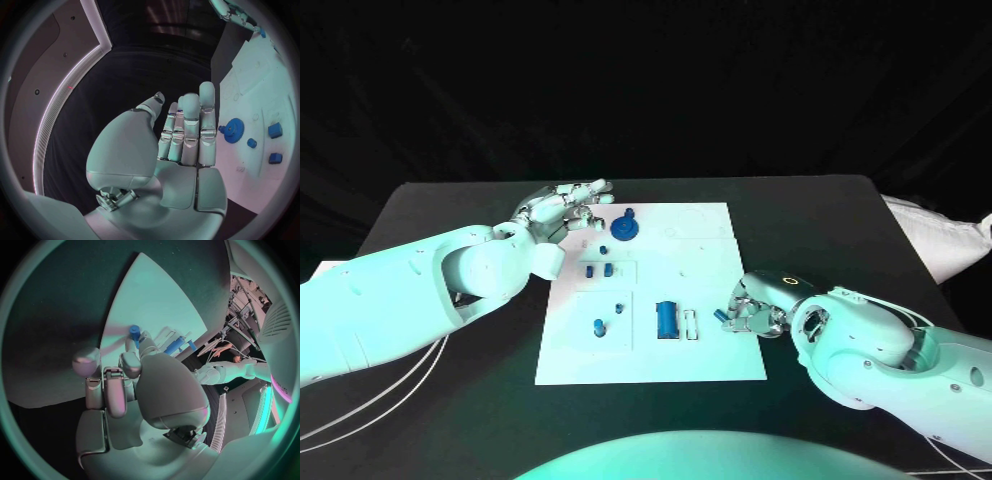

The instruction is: Assemble the parts on the task board

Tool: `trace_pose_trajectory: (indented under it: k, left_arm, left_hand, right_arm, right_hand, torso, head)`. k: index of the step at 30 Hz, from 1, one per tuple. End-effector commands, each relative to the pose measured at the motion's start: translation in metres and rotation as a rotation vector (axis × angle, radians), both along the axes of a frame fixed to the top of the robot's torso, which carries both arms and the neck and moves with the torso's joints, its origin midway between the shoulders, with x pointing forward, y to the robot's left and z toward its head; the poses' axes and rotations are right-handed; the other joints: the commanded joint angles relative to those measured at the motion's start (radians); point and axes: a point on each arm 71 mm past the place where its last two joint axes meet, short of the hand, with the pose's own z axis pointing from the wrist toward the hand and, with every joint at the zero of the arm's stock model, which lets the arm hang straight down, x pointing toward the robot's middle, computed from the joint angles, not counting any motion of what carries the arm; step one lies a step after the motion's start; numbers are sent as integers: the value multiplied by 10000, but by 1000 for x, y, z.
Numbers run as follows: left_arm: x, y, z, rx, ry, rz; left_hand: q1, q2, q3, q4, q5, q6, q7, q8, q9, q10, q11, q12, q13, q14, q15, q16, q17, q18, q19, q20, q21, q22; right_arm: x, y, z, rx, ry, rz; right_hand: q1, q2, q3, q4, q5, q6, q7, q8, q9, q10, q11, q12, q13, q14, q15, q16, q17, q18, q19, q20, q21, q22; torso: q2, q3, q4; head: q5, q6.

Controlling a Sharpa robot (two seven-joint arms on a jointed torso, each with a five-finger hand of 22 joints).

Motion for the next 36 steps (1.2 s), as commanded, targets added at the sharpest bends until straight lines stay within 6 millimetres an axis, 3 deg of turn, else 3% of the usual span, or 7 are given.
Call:
trace_pose_trajectory:
  k: [1, 9, 18, 24, 28, 33, 36]
  left_arm:
    - [-1, -2, 1, -111, -86, -186]
    - [-1, -2, 1, -100, -57, -202]
    - [-1, 0, 1, -51, -34, -183]
    - [-1, -2, 1, -60, -28, -224]
    - [-2, -3, 1, -70, -28, -249]
    - [-1, -3, 1, -58, -25, -230]
    - [-2, -3, 1, -63, -24, -249]
  left_hand:
    - [65, -4, -74, 10, -47, -64, -13, 49, -11, -87, 15, 56, 10, -74, 15, -14, -14, 191, 64, 32, -56, -15]
    - [63, 1, -92, 18, -48, -67, -10, 52, -11, -94, 18, 64, 11, -86, 17, -27, -45, 190, 65, 34, -61, -18]
    - [55, -2, -129, 31, -51, -82, -3, 51, -12, -112, 24, 74, 11, -92, 21, -24, -52, 190, 66, 37, -71, -24]
    - [55, -2, -129, 31, -51, -82, -3, 51, -12, -112, 24, 74, 11, -92, 21, -24, -52, 190, 66, 37, -71, -24]
    - [55, -2, -129, 31, -51, -82, -3, 51, -12, -112, 24, 74, 11, -92, 21, -24, -52, 190, 66, 37, -71, -24]
    - [55, -2, -129, 31, -51, -82, -3, 51, -12, -112, 24, 74, 11, -92, 21, -24, -52, 190, 66, 37, -71, -24]
    - [55, -2, -129, 31, -51, -82, -3, 51, -12, -112, 24, 74, 11, -92, 21, -24, -52, 190, 66, 37, -71, -24]
  right_arm:
    - [-2, -1, -11, -1224, 129, 447]
    - [-2, 6, -16, -1622, -124, 729]
    - [-1, 6, -19, -840, 312, 281]
    - [1, 7, -21, -703, 350, 167]
    - [2, 9, -19, -671, 131, 160]
    - [5, 14, -9, -25, -330, -40]
    - [7, 16, 0, 319, -469, -139]
  right_hand:
    - [546, 108, 158, -61, -62, 9, 5, -79, -21, -61, -23, -83, -39, 862, -26, -20, 1758, -41, -27, -55, -48, -18]
    - [487, -107, 634, -100, 127, -133, 137, -360, -130, -274, 89, -562, -382, 821, 67, -125, 1597, -15, -143, 28, -190, -212]
    - [-336, -414, 1285, 471, 1160, 11, 95, -543, -181, -160, 53, -543, -366, 821, 43, -153, 1570, 4, -113, 29, -225, -239]
    - [-312, -530, 1788, 434, 1716, 164, 24, -543, -149, -97, -2, -461, -291, 832, -3, -135, 1608, -6, -60, -8, -187, -167]
    - [-285, -567, 2076, 357, 1921, 250, -7, -525, -115, -46, -31, -405, -242, 838, -24, -121, 1633, -15, -32, -33, -161, -124]
    - [-759, -627, 2439, 580, 2237, 373, -86, -514, -50, 190, -83, -134, -25, 865, -65, -52, 1749, -48, 71, -62, -55, 48]
    - [-1196, -598, 2528, 863, 2208, 398, -69, -531, -28, 264, -72, -55, 45, 879, -56, -16, 1809, -61, 110, -73, -11, 118]
  torso:
    - [-4, -4, 5]
    - [-10, -3, -8]
    - [-6, 0, -16]
    - [-9, 1, -20]
    - [-9, 7, 0]
    - [5, 33, -26]
    - [1, 12, -20]
  head:
    - [22, -5]
    - [48, -4]
    - [64, 9]
    - [85, 22]
    - [84, 13]
    - [99, 24]
    - [81, 24]
